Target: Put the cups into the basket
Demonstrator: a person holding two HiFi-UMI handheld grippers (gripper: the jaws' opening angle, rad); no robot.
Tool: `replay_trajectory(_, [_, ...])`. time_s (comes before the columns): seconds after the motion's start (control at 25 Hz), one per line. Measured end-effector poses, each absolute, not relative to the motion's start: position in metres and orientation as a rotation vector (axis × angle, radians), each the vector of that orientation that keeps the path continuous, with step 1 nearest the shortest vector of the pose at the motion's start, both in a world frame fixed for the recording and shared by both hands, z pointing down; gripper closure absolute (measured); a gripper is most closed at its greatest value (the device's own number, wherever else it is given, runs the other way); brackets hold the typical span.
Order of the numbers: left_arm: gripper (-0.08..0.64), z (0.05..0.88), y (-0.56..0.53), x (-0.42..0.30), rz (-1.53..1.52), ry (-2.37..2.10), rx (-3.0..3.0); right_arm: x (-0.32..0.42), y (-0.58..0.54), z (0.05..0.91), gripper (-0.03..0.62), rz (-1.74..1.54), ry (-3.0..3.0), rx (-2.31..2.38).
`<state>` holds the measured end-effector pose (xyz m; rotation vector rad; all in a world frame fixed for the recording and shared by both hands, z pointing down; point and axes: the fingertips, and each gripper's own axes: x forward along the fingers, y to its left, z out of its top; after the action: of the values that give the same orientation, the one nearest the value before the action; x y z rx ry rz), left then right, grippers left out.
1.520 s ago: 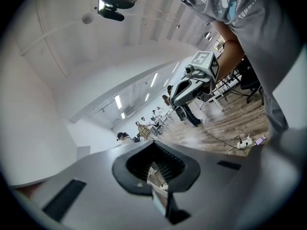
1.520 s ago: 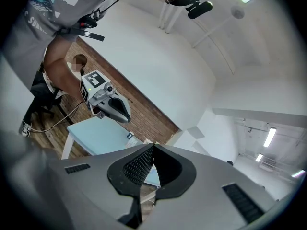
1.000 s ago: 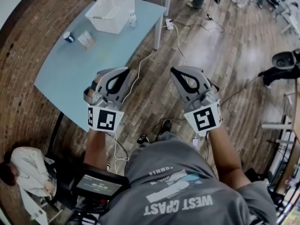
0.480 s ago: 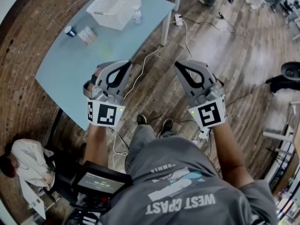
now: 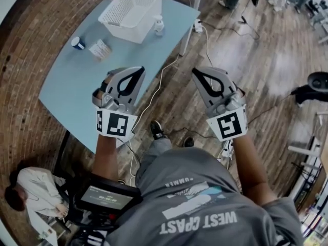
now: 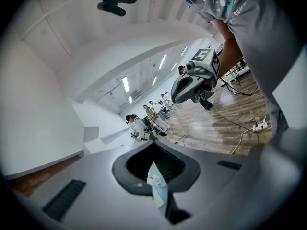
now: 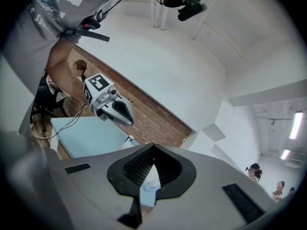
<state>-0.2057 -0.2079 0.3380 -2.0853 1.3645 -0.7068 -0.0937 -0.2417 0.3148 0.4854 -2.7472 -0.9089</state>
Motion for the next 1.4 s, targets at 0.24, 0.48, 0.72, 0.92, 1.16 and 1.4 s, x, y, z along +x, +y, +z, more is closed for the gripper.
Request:
replay_trajectory(0.24, [0.558, 0.344, -0.245, -0.282, -0.705, 1.380, -2.108, -0.164, -0.277, 0.305, 0.586, -0.925, -2.724, 0.536])
replay_trajectory(0.48, [0.558, 0.372, -0.271, -0.347, -0.765, 1.442, -2.157, -0.210, -0.297, 0.311, 0.586, -0.899, -2.707, 0.545])
replay_trajectory(0.72, [0.558, 0.413, -0.298, -0.372, -0.848, 1.503, -2.221, -0.225, -0.323, 0.326, 0.586, -0.890, -2.697, 0.505])
replay_trajectory(0.92, [0.555, 0.451, -0.312, -0.386, -0.969, 1.576, -2.273, -0.227, -0.342, 0.335, 0.586, -0.877, -2.717, 0.450])
replay_trajectory(1.16, [0.463, 0.491, -0.331, -0.410, -1.165, 1.693, -2.326, -0.227, -0.376, 0.328, 0.586, -0.871, -2.757, 0.366])
replay_trajectory(1.4, [0.449, 0.531, -0.334, -0.415, -1.328, 1.768, -2.312, -0.207, -0.401, 0.341, 0.586, -0.849, -2.788, 0.298])
